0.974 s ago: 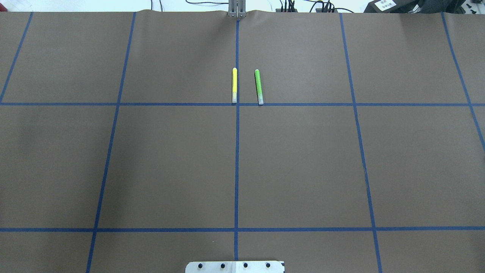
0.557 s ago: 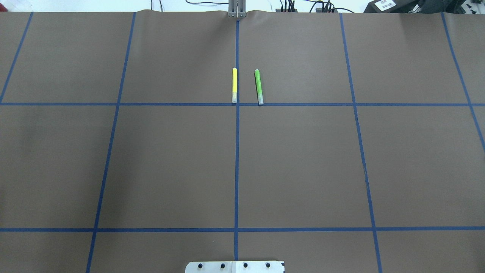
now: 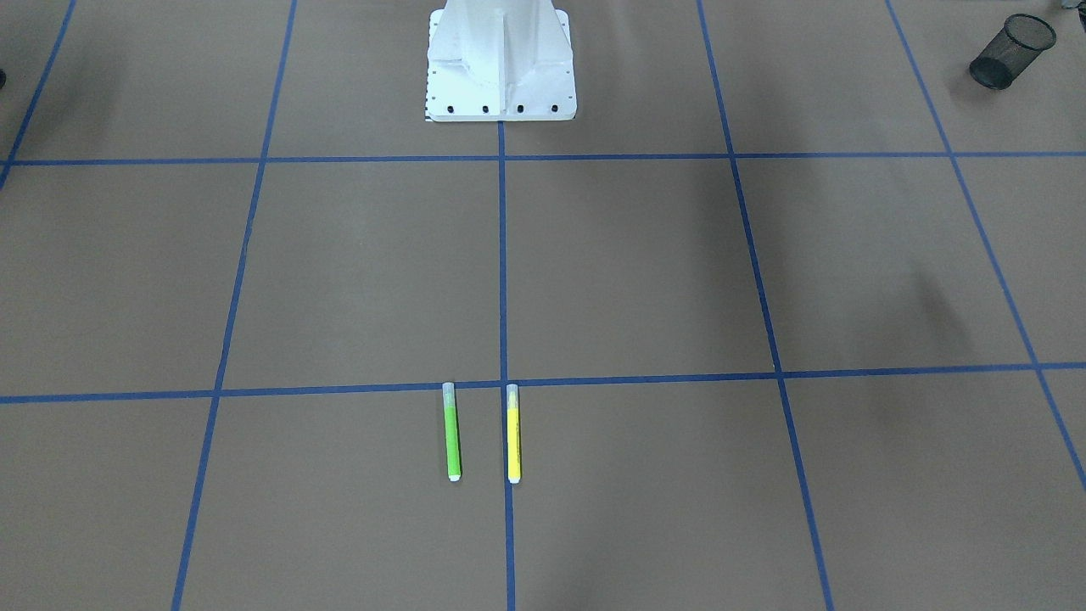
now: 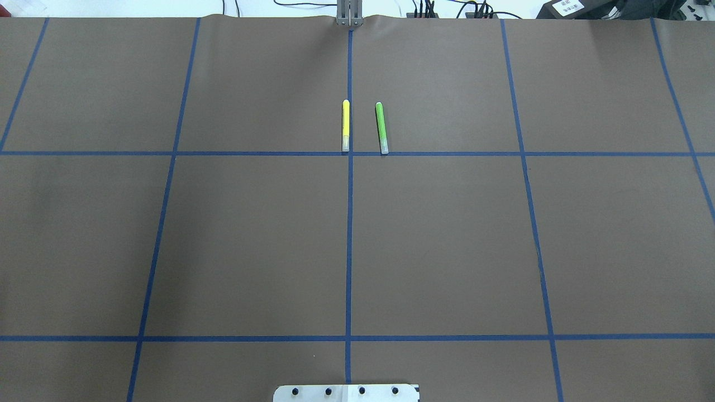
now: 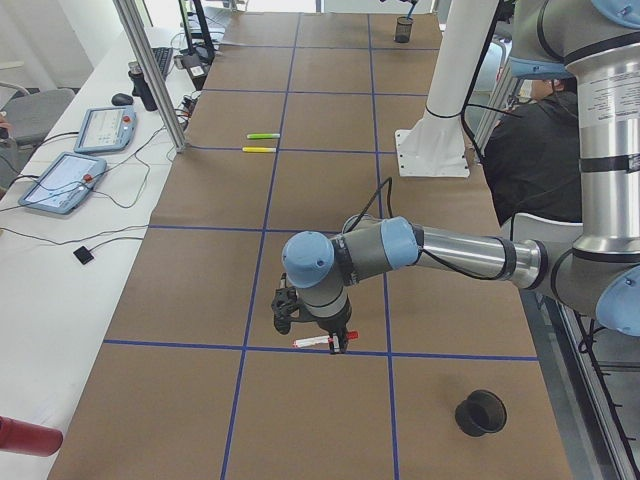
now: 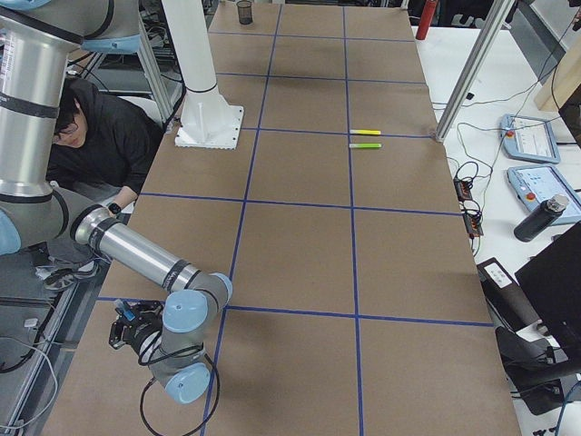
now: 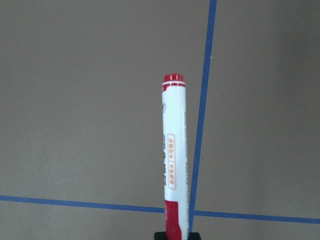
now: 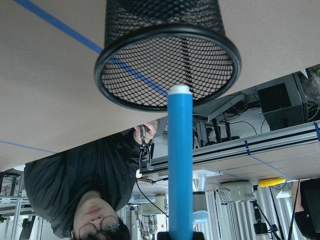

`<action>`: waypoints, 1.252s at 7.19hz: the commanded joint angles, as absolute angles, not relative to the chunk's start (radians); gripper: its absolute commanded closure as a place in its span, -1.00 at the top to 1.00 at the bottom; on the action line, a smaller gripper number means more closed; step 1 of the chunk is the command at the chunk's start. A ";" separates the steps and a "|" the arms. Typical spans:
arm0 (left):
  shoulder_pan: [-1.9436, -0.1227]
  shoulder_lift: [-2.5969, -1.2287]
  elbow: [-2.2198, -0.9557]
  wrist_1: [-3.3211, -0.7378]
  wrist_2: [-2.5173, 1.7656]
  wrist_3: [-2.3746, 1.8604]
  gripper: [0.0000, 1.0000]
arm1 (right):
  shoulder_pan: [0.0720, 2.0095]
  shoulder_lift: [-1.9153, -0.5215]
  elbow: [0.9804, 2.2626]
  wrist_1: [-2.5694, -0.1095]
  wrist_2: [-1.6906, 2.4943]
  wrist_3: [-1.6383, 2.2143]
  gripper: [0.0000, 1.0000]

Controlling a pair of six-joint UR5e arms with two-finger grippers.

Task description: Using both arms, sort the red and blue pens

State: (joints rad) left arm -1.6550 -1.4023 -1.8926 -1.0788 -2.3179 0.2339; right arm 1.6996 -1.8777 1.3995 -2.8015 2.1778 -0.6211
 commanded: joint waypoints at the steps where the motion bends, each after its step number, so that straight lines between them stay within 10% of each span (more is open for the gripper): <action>1: -1.655 -1.402 -1.899 -1.080 -2.318 0.235 -1.00 | 1.700 -1.868 1.362 -2.769 2.210 -0.618 -0.11; 2: -1.655 -1.401 -1.901 -1.080 -2.318 0.235 -1.00 | 1.700 -1.865 1.342 -2.728 2.212 -0.583 -0.10; 3: -1.655 -1.402 -1.902 -1.080 -2.318 0.235 -1.00 | 1.700 -1.861 1.336 -2.694 2.210 -0.569 0.69; 4: -1.655 -1.402 -1.914 -1.078 -2.318 0.235 -1.00 | 1.700 -1.844 1.336 -2.683 2.210 -0.566 0.99; 9: -1.657 -1.390 -1.911 -1.077 -2.318 0.235 -1.00 | 1.784 -1.677 1.351 -2.405 2.108 -0.362 0.99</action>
